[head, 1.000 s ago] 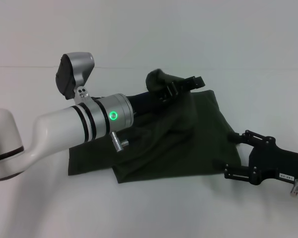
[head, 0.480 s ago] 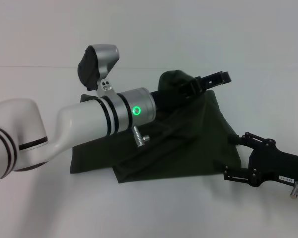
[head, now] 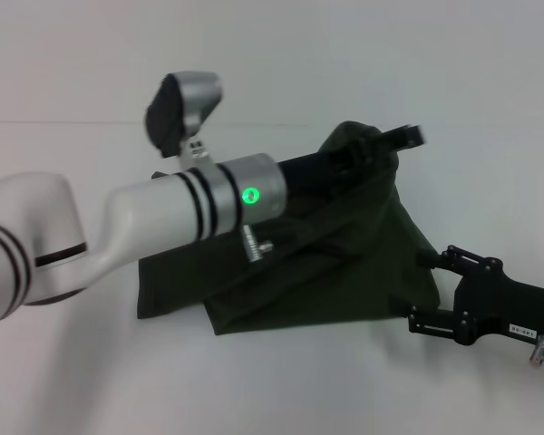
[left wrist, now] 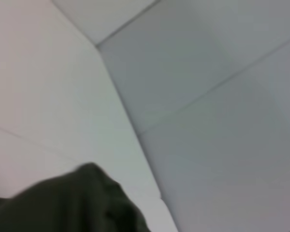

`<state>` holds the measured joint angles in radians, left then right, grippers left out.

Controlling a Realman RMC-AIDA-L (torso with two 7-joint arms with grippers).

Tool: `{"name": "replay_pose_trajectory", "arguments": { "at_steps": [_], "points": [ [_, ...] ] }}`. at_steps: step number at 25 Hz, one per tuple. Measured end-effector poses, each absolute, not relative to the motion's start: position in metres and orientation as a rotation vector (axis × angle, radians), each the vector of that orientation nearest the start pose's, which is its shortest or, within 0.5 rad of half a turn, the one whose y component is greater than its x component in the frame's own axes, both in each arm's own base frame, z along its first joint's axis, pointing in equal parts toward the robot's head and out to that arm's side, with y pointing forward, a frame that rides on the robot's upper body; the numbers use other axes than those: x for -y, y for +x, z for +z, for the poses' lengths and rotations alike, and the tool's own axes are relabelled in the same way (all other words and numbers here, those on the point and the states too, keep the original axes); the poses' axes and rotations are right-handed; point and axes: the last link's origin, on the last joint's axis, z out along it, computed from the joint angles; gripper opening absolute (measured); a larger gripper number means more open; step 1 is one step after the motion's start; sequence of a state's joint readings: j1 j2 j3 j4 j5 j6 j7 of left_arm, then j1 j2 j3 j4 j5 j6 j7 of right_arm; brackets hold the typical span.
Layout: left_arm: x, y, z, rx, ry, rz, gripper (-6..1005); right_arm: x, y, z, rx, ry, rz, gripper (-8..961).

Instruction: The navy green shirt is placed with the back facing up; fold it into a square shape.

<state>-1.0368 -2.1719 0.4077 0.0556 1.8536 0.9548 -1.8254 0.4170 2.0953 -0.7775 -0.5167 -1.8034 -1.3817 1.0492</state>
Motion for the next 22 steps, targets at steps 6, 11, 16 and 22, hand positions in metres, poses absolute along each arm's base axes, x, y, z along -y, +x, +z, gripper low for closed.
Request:
{"name": "replay_pose_trajectory", "arguments": {
  "at_steps": [6,11,16,22],
  "points": [
    [-0.408,-0.173,-0.099,1.763,-2.128,-1.046,968,-0.307,0.298,-0.028,-0.502,-2.559,0.673,897],
    [-0.397,-0.2,-0.057,1.832,-2.077,-1.186,968,-0.307,0.298,-0.027,-0.5,-2.556,0.677,897],
    [-0.362,-0.247,-0.019,2.027,-1.956,-1.237,968,-0.308,0.298,-0.026,-0.498,-2.555,0.68,897],
    [-0.313,-0.301,-0.014,2.258,-1.745,-1.178,967,-0.309,0.297,-0.025,-0.49,-2.554,0.68,898]
  ]
}}
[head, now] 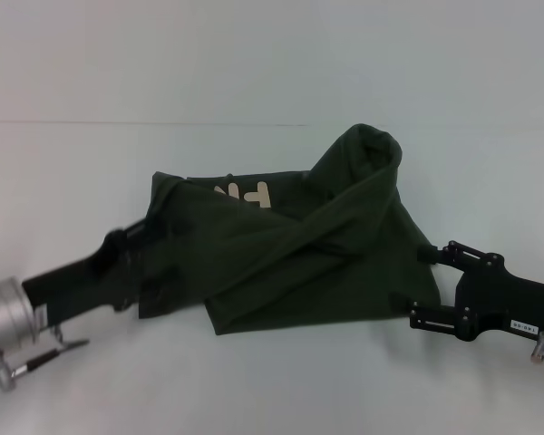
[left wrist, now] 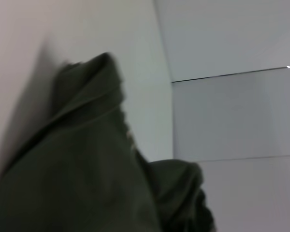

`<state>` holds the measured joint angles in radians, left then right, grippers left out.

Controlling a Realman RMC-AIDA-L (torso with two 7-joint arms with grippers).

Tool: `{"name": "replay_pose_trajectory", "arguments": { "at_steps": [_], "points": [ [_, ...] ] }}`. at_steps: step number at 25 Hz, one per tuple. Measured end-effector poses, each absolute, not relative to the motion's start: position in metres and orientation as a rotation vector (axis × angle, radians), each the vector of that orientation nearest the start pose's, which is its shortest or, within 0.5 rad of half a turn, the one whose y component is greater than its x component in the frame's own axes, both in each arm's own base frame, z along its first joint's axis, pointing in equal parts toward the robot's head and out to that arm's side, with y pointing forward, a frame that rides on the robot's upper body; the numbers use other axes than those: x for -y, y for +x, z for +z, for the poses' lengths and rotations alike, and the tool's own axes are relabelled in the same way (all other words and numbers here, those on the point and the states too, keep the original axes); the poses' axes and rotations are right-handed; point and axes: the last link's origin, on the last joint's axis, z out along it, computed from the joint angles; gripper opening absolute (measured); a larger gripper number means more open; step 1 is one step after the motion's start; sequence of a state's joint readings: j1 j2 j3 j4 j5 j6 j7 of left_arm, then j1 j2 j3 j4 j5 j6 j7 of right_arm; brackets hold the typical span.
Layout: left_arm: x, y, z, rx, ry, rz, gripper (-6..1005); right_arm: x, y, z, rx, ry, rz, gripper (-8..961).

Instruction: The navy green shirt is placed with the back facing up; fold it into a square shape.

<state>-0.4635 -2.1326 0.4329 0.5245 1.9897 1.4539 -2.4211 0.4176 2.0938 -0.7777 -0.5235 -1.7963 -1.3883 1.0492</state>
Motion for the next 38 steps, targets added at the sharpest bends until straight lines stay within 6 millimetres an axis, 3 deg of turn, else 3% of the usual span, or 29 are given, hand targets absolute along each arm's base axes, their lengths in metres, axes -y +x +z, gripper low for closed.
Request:
{"name": "replay_pose_trajectory", "arguments": {
  "at_steps": [3,9,19,38],
  "points": [
    [-0.299,-0.31,-0.021,-2.382,1.779,1.149,967,-0.31,0.297,-0.025,-0.491,-2.552,0.679,898],
    [-0.292,-0.313,-0.035,-2.42,1.758,1.059,967,-0.311,0.296,-0.025,-0.499,-2.546,0.682,898],
    [-0.296,-0.317,-0.05,-2.522,1.686,1.055,966,-0.312,0.297,-0.022,-0.502,-2.529,0.688,897],
    [-0.308,-0.319,-0.055,-2.604,1.612,1.094,965,-0.314,0.297,-0.02,-0.498,-2.522,0.686,897]
  ]
}}
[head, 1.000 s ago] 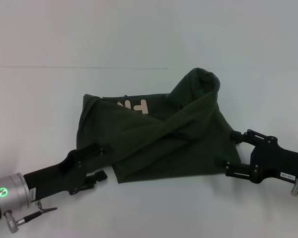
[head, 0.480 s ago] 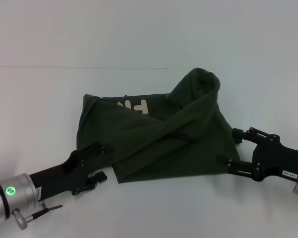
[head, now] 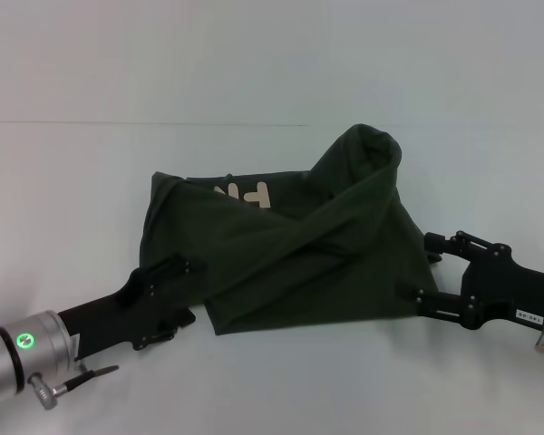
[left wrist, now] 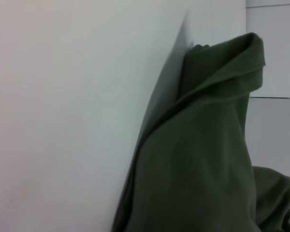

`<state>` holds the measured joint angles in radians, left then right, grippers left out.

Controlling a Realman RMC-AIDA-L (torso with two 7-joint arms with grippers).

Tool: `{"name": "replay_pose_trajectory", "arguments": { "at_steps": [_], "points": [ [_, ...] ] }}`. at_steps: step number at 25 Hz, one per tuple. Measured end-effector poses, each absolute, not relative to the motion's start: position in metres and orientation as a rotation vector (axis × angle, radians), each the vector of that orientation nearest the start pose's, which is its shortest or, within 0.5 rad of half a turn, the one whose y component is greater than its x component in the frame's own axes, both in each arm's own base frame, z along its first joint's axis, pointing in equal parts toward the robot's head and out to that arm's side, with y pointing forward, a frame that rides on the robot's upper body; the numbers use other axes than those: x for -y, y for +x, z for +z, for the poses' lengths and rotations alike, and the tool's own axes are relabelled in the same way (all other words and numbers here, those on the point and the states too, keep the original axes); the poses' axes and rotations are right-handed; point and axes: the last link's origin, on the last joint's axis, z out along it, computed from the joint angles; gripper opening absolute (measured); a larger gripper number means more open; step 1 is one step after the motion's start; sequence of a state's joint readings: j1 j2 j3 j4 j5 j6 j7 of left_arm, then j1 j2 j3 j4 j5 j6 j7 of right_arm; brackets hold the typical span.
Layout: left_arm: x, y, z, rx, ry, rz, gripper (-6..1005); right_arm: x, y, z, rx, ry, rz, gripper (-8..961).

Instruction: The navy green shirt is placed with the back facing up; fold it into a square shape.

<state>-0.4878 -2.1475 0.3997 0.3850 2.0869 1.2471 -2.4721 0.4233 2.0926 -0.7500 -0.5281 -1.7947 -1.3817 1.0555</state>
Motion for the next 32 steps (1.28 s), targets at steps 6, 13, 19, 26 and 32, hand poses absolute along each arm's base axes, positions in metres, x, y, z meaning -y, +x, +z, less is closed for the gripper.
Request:
{"name": "replay_pose_trajectory", "arguments": {
  "at_steps": [6,13,19,26,32],
  "points": [
    [-0.3134,-0.3202,-0.0518,-2.622,1.59,1.148,964,-0.314,0.2974,-0.0199,-0.496,-2.521,0.684,897],
    [-0.3178,-0.3185,-0.0495,-2.618,1.591,1.172,964,-0.3145,0.2969,-0.0199,-0.495,-2.522,0.685,898],
    [-0.3179,-0.3161,-0.0515,-2.609,1.596,1.161,964,-0.315,0.2964,-0.0199,-0.491,-2.523,0.685,897],
    [-0.3164,-0.3154,-0.0553,-2.624,1.527,1.157,963,-0.3153,0.2963,-0.0198,-0.488,-2.522,0.683,898],
    [-0.3178,-0.3169,-0.0559,-2.651,1.493,1.16,958,-0.3154,0.2961,-0.0196,-0.487,-2.523,0.683,898]
  ]
}}
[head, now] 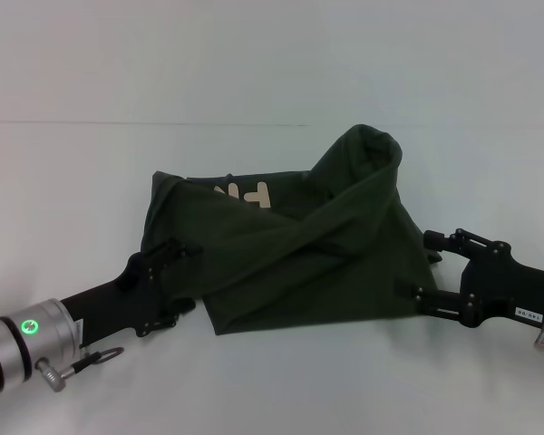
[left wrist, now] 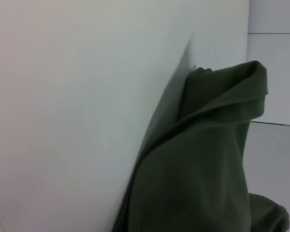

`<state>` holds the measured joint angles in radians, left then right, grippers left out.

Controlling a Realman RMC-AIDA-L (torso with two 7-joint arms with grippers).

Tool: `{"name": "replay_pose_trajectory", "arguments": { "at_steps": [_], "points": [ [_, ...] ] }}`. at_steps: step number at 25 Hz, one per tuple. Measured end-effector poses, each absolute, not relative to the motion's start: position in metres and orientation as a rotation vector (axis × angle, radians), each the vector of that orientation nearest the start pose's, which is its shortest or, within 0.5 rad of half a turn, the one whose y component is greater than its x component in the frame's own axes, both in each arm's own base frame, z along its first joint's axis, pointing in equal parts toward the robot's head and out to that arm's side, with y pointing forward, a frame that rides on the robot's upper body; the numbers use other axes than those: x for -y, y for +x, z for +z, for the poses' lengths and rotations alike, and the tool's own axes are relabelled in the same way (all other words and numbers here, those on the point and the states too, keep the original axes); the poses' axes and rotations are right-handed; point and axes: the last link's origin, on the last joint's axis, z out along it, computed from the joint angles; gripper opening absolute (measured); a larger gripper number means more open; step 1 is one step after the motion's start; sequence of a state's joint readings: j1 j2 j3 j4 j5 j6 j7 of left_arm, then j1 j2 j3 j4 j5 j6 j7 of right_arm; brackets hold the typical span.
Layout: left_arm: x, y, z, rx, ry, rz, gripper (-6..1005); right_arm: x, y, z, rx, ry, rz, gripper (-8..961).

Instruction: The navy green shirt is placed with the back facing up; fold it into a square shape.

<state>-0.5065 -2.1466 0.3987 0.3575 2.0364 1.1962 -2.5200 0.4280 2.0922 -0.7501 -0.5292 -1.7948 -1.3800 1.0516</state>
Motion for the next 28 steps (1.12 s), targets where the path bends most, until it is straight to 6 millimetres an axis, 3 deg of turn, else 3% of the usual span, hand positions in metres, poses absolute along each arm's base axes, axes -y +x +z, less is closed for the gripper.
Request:
{"name": "replay_pose_trajectory", "arguments": {
  "at_steps": [7,20,28],
  "points": [
    [-0.3193,-0.3194,-0.0547,-2.679,1.488,1.119,949,-0.3152,0.2958,-0.0196,-0.485,-2.524,0.686,897],
    [-0.3234,-0.3229,-0.0532,-2.715,1.492,1.116,568,-0.3166,0.2939,-0.0183,-0.478,-2.517,0.7,898],
    [-0.3243,-0.3232,-0.0558,-2.728,1.505,1.109,228,-0.3173,0.2931,-0.0182,-0.474,-2.517,0.701,897]
  ]
}}
